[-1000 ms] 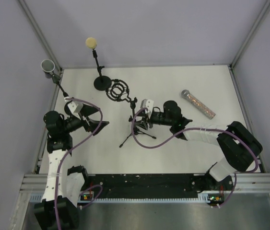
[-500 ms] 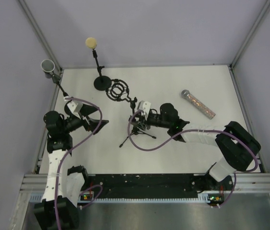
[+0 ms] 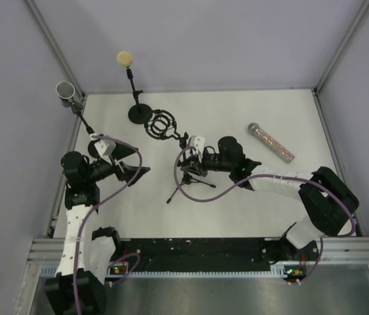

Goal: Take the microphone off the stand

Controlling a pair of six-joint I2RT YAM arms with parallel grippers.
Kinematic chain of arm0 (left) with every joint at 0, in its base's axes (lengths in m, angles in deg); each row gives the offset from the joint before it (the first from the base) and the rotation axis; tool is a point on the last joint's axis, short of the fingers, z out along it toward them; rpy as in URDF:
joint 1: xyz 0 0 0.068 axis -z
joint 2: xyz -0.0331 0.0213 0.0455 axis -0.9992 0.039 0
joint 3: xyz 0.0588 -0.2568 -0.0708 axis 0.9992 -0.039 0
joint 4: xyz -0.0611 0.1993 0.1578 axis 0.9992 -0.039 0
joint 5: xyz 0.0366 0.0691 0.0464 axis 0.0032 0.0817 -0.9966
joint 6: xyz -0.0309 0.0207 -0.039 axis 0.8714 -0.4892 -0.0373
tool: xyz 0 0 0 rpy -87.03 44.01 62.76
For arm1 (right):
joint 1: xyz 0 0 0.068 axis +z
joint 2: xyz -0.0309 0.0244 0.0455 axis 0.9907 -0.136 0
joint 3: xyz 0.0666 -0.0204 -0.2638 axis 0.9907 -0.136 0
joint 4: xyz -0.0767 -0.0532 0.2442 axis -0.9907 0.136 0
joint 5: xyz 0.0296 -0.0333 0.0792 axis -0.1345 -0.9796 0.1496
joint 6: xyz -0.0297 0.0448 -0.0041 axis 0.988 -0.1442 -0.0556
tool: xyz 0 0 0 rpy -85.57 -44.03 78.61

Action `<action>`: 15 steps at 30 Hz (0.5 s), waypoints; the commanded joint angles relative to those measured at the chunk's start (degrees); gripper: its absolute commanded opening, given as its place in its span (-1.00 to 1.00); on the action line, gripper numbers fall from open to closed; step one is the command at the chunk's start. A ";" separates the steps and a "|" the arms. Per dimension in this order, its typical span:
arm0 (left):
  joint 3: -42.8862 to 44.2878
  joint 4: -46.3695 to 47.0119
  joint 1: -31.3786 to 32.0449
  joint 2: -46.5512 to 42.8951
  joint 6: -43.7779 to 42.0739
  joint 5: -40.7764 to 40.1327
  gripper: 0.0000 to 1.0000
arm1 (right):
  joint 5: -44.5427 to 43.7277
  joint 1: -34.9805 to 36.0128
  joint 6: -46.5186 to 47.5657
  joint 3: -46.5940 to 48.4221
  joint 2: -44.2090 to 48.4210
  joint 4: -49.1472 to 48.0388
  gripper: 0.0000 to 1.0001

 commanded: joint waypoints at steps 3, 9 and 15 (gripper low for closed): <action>7.62 -16.20 9.38 1.88 -19.45 -2.54 0.98 | 15.13 -4.08 -2.44 4.76 6.28 5.46 -1.00; 16.59 -31.80 21.01 8.03 -35.83 -11.00 0.98 | 24.19 -6.71 -7.26 5.72 7.87 5.73 -1.00; 20.91 -31.90 24.00 12.52 -37.25 -10.65 0.88 | 31.31 -10.05 -19.13 5.55 8.57 -2.17 -1.00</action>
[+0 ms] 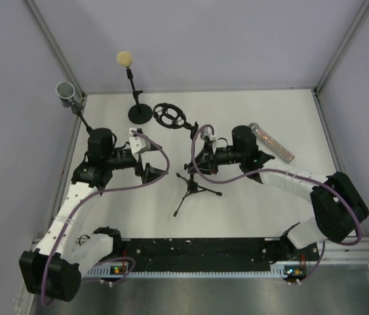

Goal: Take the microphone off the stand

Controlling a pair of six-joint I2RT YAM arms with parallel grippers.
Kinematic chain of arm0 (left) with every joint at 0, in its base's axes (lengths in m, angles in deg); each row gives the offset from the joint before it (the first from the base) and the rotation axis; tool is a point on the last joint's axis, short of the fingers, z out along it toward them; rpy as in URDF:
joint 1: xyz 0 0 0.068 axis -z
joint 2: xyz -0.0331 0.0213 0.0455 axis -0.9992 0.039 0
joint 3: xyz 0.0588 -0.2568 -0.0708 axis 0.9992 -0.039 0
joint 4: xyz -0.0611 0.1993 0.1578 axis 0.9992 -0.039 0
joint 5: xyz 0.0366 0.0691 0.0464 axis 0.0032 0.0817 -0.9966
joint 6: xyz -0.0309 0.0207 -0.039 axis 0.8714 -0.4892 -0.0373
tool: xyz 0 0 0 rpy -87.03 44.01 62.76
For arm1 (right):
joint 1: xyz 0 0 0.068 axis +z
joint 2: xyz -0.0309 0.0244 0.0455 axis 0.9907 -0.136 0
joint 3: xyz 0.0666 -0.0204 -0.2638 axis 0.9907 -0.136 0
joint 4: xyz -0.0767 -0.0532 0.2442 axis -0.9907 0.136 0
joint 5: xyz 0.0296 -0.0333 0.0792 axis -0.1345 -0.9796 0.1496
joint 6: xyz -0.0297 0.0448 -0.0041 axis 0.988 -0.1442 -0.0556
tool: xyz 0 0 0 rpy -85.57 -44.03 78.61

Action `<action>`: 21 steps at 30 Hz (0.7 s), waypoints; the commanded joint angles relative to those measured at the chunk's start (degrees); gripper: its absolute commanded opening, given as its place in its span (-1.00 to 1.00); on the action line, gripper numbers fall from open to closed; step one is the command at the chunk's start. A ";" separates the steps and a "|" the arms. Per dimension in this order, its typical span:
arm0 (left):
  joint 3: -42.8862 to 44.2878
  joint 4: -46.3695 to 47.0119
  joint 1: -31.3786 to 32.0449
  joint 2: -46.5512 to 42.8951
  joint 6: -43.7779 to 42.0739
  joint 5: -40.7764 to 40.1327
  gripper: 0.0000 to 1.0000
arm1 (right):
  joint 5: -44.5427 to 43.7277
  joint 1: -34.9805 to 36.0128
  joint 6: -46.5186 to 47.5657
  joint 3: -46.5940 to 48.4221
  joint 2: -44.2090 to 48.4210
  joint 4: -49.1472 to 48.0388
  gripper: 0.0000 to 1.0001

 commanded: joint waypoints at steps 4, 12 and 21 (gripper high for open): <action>2.99 0.39 5.48 2.69 -2.98 -1.34 0.76 | 11.29 -2.83 -12.73 3.43 4.49 -12.46 -1.00; 5.71 3.74 8.66 4.45 4.32 3.49 0.48 | 14.89 -2.74 -18.45 2.81 3.70 -18.00 -1.00; 5.71 7.61 10.76 6.47 8.64 4.90 0.33 | 16.21 -2.74 -22.76 2.38 2.03 -21.96 -1.00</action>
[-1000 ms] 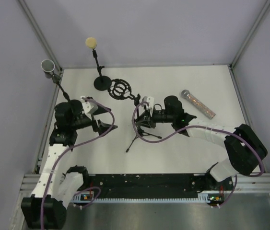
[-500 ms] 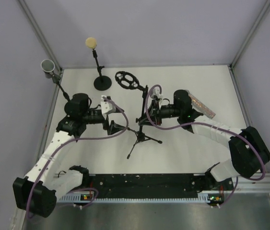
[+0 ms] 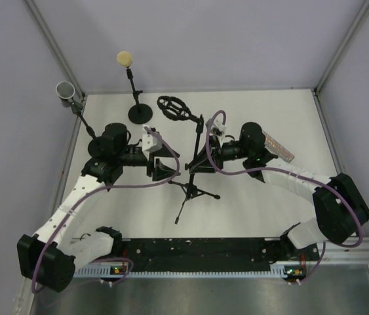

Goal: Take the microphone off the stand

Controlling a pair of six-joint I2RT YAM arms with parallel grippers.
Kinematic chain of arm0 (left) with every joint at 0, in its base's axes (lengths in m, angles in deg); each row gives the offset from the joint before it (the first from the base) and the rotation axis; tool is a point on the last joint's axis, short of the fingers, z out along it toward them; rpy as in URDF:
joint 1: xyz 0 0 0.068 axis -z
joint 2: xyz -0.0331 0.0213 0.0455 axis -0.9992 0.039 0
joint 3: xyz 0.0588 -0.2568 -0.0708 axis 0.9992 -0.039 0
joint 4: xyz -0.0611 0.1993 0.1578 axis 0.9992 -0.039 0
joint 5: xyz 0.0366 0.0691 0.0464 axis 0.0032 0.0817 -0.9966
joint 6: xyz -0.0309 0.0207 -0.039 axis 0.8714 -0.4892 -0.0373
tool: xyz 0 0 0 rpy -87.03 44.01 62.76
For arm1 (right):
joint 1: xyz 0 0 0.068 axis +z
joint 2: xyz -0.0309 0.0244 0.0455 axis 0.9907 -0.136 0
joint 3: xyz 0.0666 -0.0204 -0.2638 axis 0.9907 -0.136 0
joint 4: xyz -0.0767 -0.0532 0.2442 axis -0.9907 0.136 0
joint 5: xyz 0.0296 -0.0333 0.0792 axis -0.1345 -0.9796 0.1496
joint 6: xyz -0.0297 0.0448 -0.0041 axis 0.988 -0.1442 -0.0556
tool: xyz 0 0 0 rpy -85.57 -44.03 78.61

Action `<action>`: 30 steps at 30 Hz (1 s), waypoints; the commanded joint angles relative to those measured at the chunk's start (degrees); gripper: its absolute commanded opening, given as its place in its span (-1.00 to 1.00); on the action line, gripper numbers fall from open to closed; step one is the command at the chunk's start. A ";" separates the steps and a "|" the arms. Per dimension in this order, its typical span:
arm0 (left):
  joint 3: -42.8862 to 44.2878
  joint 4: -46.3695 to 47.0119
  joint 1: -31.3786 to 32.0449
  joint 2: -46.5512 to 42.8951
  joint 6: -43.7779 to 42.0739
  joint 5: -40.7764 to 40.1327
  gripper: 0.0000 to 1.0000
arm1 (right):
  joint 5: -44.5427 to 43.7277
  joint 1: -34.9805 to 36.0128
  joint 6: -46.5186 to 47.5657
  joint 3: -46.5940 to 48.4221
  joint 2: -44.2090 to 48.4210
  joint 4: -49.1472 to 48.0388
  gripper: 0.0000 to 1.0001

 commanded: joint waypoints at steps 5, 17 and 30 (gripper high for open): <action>1.51 3.74 1.79 2.06 2.63 1.07 0.26 | 2.75 -0.14 -3.07 2.20 0.61 -7.65 -1.00; 3.54 4.44 3.63 4.87 5.52 2.39 0.17 | 3.10 -0.05 -3.68 1.76 -0.01 -9.05 -1.00; 3.01 7.08 4.34 5.93 9.04 2.30 -0.52 | 1.53 -0.05 0.44 1.76 0.08 -6.07 -1.00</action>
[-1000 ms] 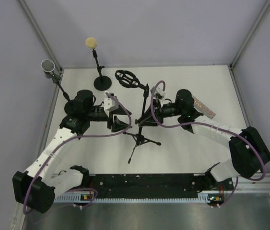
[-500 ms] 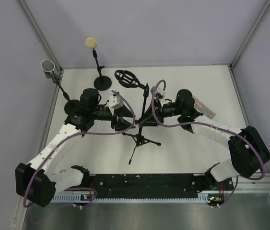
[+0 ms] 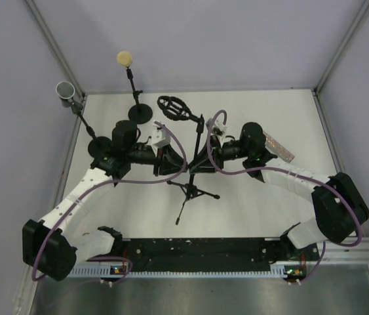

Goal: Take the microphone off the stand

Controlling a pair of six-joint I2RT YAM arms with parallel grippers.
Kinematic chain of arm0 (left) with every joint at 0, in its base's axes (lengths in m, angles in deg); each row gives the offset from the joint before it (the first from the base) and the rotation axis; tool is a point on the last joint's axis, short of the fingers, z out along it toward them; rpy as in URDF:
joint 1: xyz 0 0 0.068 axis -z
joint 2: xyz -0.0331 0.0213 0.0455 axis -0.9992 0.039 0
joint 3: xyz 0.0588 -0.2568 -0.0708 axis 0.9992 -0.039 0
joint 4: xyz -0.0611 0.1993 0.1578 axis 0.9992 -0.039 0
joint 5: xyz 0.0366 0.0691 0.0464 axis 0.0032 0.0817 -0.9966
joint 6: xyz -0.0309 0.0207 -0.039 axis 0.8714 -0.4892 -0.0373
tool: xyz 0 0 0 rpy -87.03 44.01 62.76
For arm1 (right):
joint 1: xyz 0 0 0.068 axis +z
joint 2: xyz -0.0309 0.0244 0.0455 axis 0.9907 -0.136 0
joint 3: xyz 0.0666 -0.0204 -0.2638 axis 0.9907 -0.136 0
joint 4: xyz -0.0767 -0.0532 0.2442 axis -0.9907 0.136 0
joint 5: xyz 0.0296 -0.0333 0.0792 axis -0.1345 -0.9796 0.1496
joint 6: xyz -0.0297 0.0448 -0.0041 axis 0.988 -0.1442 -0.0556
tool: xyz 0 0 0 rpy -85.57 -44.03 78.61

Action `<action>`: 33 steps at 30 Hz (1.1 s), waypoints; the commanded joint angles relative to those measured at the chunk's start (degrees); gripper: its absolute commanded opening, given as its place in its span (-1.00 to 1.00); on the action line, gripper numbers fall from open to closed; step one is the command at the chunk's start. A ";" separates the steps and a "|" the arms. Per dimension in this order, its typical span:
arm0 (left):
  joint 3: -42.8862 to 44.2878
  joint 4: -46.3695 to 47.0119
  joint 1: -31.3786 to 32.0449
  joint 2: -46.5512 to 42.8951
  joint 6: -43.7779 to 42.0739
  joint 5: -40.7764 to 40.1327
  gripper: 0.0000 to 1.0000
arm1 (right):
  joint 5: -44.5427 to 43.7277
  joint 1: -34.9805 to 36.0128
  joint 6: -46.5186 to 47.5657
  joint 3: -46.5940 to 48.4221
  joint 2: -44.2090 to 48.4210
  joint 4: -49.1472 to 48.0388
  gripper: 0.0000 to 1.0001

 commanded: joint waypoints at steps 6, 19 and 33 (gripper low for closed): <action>-0.45 9.71 0.47 0.95 8.73 2.11 -0.88 | -2.18 -0.05 12.00 1.61 2.38 3.62 -1.00; -12.14 45.48 -4.18 2.36 46.88 1.76 -1.00 | -4.29 -0.05 22.12 -0.77 6.25 6.36 -1.00; -7.67 28.46 -5.77 -2.21 26.11 -1.32 0.68 | -3.50 -0.31 10.27 1.51 5.64 2.94 -1.00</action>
